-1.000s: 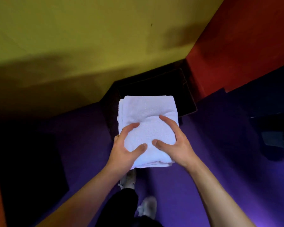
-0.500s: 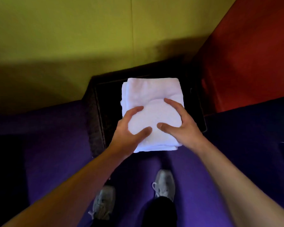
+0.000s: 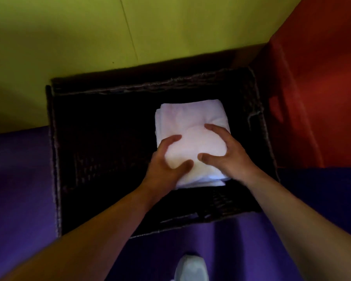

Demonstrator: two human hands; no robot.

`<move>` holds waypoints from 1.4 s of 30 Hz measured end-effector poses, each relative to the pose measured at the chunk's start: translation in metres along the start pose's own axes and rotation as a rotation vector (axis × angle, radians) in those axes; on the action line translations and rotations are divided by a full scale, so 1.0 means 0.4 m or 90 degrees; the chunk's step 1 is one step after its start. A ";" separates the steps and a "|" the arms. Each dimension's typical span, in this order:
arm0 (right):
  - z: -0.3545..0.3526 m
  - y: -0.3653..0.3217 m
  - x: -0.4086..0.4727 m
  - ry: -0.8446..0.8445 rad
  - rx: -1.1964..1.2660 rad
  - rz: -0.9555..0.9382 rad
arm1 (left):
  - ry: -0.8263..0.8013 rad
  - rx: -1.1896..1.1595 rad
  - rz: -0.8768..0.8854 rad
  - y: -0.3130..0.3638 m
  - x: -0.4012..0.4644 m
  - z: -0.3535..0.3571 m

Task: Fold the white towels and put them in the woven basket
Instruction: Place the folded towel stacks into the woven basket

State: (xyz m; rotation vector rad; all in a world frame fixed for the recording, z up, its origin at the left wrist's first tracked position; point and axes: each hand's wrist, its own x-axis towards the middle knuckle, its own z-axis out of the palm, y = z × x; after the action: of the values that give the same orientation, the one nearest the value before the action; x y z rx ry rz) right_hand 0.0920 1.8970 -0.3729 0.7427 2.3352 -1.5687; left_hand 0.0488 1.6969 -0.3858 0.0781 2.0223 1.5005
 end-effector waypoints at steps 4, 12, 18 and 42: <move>-0.016 0.029 0.048 -0.010 -0.158 0.041 | -0.014 0.101 0.011 -0.053 0.066 0.030; 0.001 0.049 0.065 -0.111 -0.469 0.095 | -0.150 0.384 -0.079 -0.087 0.107 0.039; 0.010 -0.054 0.003 0.002 -0.482 0.073 | -0.154 0.589 -0.069 0.040 0.044 0.006; 0.144 -0.921 -0.617 0.207 -0.220 -0.235 | 0.151 0.601 0.185 0.765 -0.668 -0.588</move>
State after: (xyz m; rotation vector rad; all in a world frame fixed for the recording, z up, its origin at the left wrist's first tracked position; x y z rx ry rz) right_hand 0.1011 1.6655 0.0096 0.5371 3.0206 -1.1723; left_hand 0.0553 1.5012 0.0408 0.6133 2.8402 0.5836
